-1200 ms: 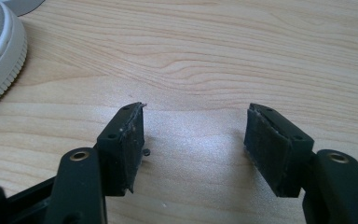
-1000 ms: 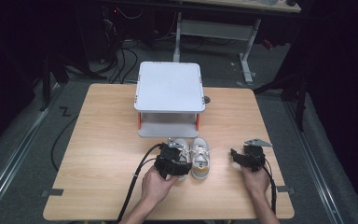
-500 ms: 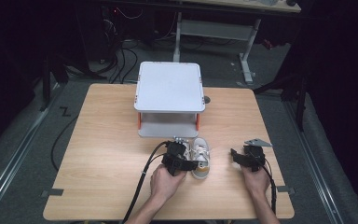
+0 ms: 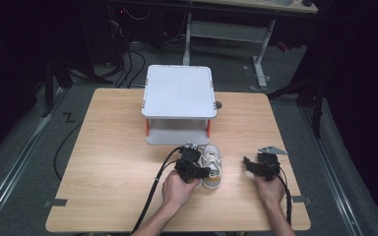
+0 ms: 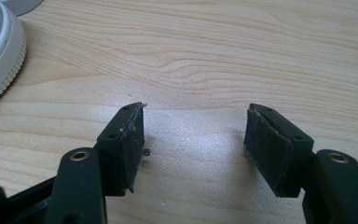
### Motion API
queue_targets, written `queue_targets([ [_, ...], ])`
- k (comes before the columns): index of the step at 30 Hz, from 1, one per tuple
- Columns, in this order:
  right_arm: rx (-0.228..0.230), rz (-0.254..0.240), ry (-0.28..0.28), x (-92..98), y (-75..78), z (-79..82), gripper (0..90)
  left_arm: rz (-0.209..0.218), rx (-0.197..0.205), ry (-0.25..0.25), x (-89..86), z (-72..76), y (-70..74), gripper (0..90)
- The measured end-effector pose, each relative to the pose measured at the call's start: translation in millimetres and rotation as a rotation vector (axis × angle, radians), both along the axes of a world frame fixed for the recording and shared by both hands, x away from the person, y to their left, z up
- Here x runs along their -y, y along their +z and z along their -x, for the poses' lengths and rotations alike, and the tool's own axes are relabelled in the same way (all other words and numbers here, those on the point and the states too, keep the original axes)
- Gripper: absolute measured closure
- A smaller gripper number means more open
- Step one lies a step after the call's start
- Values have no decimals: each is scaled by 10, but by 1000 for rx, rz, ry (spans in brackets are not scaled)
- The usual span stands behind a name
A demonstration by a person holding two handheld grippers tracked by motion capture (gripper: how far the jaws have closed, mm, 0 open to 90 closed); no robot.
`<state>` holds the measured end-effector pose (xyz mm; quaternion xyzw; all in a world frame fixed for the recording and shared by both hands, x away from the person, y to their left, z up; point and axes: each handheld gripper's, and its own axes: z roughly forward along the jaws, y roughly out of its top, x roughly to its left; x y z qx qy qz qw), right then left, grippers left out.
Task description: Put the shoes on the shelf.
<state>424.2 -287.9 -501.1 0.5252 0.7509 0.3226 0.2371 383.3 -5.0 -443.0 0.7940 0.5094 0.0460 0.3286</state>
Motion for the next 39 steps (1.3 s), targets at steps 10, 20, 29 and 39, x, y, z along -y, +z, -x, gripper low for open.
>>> queue_targets([
  [10, 0, 0, 0, 0, 0, 0, 379, -44, 25, -17, 63, -36, -68, 571],
  [20, 0, 0, 0, 0, 0, 0, 379, -76, 48, -25, 92, 6, -51, 706],
  [29, 0, 0, 0, 0, 0, 0, 379, -92, 73, -38, -20, 52, -40, 802],
  [39, 0, 0, 0, 0, 0, 0, 379, -76, 103, -70, -129, 111, -26, 822],
])
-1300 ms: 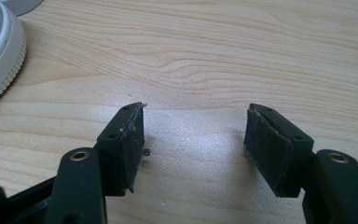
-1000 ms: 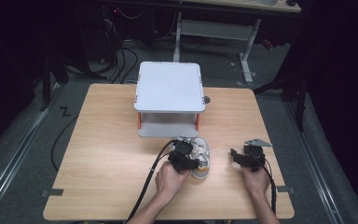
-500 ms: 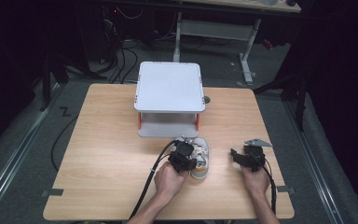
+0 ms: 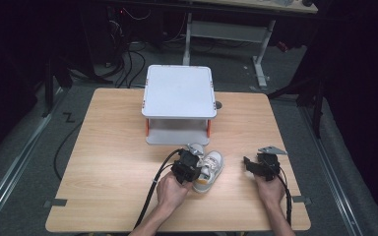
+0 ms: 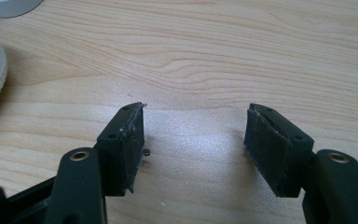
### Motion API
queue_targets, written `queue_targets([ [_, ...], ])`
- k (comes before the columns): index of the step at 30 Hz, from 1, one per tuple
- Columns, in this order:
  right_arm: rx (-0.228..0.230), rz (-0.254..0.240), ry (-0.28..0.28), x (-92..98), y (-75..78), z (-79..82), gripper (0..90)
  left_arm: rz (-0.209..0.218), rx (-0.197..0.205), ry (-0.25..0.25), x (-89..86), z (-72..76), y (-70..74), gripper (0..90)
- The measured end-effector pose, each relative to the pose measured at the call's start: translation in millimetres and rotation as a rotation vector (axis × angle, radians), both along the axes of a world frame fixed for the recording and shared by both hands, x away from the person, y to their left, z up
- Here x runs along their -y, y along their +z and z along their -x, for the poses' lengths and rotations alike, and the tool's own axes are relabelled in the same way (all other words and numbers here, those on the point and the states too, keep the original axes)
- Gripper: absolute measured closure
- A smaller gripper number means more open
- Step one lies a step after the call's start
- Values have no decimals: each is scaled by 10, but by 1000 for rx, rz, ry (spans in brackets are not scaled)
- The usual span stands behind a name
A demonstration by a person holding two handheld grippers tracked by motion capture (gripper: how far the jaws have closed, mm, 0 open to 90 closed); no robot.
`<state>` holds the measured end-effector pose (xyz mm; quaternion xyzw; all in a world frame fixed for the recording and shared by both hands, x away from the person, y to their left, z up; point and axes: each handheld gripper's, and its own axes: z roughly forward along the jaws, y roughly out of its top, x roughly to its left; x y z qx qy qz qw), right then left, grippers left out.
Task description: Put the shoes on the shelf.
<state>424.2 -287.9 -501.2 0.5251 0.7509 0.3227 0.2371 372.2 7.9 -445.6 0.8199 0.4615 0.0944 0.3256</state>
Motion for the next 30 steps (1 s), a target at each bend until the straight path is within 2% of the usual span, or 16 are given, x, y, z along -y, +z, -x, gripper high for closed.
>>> queue_targets([
  [7, 0, 0, 0, 0, 0, 0, 379, 20, 15, -16, -59, 39, 40, 827],
  [11, 0, 0, 2, 0, 0, -1, 383, 28, 37, -12, -120, 64, 100, 827],
  [18, 8, 1, 46, -15, 4, 13, 486, 33, 74, 32, -314, 13, 200, 827],
  [21, 23, 23, 58, -46, 7, 14, 519, 31, 82, 51, -365, -27, 212, 826],
  [22, 7, 31, 70, -80, 33, 3, 549, 27, 90, 66, -419, -73, 221, 826],
  [26, 11, -14, 115, -142, 156, -3, 615, 38, 104, 105, -513, -169, 225, 827],
  [30, 72, -87, 171, -205, 363, 19, 719, 43, 109, 141, -593, -265, 185, 826],
])
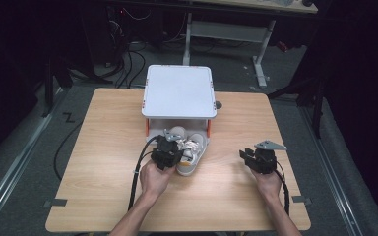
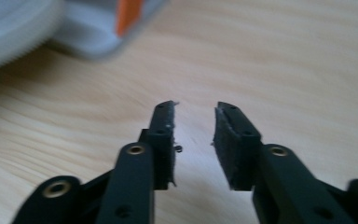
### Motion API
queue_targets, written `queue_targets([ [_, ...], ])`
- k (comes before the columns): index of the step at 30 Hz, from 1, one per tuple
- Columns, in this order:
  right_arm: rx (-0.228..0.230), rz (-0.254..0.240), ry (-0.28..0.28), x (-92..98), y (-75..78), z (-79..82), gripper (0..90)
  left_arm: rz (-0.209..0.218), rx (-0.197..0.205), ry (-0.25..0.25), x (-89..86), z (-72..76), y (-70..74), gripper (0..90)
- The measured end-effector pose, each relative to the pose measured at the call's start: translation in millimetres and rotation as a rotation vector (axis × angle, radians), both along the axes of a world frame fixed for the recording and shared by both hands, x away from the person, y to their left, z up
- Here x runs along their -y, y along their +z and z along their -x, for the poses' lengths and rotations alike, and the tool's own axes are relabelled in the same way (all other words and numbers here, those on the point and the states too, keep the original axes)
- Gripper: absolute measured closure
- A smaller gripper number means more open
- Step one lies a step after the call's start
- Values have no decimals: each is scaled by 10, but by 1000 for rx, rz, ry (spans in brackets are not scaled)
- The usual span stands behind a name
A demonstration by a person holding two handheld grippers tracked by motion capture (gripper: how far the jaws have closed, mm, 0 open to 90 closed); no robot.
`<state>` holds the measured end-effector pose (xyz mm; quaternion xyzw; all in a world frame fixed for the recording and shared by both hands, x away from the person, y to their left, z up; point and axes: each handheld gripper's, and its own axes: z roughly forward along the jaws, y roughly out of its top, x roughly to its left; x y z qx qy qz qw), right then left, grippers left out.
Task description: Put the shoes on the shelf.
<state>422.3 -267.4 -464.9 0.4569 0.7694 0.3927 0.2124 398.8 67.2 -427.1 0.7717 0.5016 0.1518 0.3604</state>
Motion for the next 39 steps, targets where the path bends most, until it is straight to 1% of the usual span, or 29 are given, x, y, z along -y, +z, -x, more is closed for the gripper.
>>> queue_targets([
  [1, 0, 0, 0, 0, 0, 0, 719, 0, 0, 0, 0, 0, 0, 826],
  [2, 25, -30, 26, -37, 117, 2, 747, -2, 6, 17, -25, -52, -34, 827],
  [4, 43, -54, 48, -91, 236, -1, 758, -3, 13, 36, -50, -106, -69, 826],
  [5, 43, -54, 48, -91, 236, -1, 758, -3, 13, 36, -50, -106, -69, 826],
  [6, 60, -71, 73, -155, 356, -9, 759, -4, 17, 57, -71, -162, -104, 826],
  [7, 60, -71, 73, -155, 356, -9, 759, -4, 17, 57, -71, -162, -104, 826],
  [8, 66, -93, 101, -223, 474, -27, 758, -24, 11, 65, -80, -218, -126, 826],
  [9, 70, -103, 116, -258, 537, -40, 757, -24, 11, 65, -80, -218, -126, 825],
  [10, 76, -118, 127, -293, 602, -49, 756, -37, 19, 74, -71, -272, -139, 825],
  [12, 95, -136, 149, -377, 739, -71, 756, -40, 29, 82, -62, -321, -137, 825],
  [15, 126, -134, 180, -536, 932, -120, 757, -37, 35, 96, -43, -395, -124, 824],
  [17, 149, -118, 196, -648, 1042, -170, 759, -42, 41, 107, -24, -437, -121, 824],
  [19, 155, -102, 203, -754, 1130, -240, 763, -33, 43, 119, -24, -470, -135, 823],
  [20, 159, -85, 201, -808, 1163, -278, 766, -33, 41, 126, -24, -487, -141, 823],
  [23, 157, -55, 202, -950, 1236, -390, 771, -39, 47, 142, -15, -522, -166, 820],
  [25, 151, -38, 199, -1034, 1257, -468, 771, -41, 51, 152, -10, -545, -182, 820],
  [30, 108, -14, 180, -1202, 1219, -668, 769, -34, 49, 168, 9, -609, -210, 817],
  [31, 103, -18, 175, -1223, 1206, -701, 768, -34, 49, 168, 9, -609, -210, 816],
  [34, 78, -18, 159, -1269, 1172, -782, 767, -67, 65, 164, 49, -628, -204, 814],
  [37, 76, -8, 151, -1307, 1176, -823, 767, -75, 70, 172, 65, -633, -211, 793],
  [39, 79, -3, 150, -1320, 1172, -831, 766, -80, 66, 170, 60, -632, -212, 749],
])
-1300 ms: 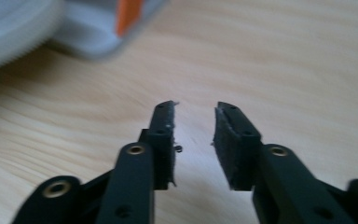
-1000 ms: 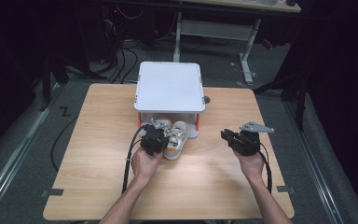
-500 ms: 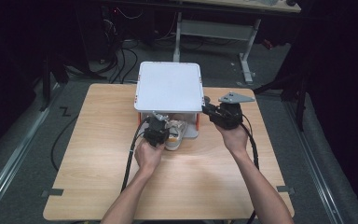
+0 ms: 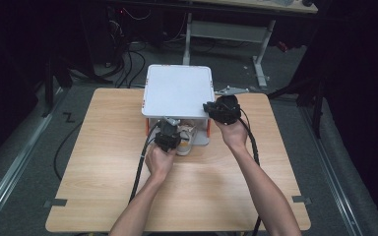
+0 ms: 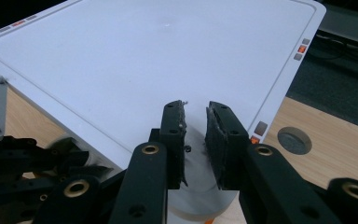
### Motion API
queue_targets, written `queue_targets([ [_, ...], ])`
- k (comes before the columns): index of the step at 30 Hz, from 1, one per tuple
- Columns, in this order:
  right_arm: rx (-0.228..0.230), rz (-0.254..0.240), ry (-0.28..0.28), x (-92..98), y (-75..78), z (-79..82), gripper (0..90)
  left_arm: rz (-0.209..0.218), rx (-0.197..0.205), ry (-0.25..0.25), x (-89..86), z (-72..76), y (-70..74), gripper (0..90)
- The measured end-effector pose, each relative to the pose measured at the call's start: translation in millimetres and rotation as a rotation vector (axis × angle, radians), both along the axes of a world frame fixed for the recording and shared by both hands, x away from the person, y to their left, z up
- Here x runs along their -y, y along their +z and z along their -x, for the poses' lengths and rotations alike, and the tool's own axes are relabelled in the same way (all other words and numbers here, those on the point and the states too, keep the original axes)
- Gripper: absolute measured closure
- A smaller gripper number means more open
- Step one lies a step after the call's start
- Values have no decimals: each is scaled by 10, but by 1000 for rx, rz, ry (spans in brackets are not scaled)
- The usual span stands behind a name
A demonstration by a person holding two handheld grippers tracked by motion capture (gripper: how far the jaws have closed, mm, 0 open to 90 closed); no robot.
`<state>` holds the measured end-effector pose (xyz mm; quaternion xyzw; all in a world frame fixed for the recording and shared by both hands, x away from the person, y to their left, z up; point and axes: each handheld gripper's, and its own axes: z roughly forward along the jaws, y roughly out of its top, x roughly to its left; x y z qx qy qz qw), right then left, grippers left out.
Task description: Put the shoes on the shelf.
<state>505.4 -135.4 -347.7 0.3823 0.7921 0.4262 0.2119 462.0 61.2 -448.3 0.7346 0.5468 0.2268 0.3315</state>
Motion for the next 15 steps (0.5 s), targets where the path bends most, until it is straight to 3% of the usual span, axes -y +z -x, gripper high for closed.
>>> queue_targets([
  [4, 10, 14, -1, -10, -2, 15, 766, -3, 4, 8, -6, 5, 16, 618],
  [7, 22, 18, -3, -15, -10, 29, 767, -9, 4, 13, 3, 14, 19, 595],
  [11, 30, 19, -6, -18, -17, 38, 769, 57, -5, 4, -36, 22, 61, 530],
  [12, 30, 19, -6, -18, -17, 38, 769, 57, -5, 4, -36, 22, 61, 494],
  [13, 28, 19, -6, -18, -15, 37, 769, 108, -13, -2, -65, 27, 102, 478],
  [14, 28, 19, -6, -18, -15, 37, 769, 108, -13, -2, -65, 27, 102, 462],
  [15, 30, 20, -7, -21, -17, 39, 771, 124, 7, -11, -80, 54, 150, 448],
])
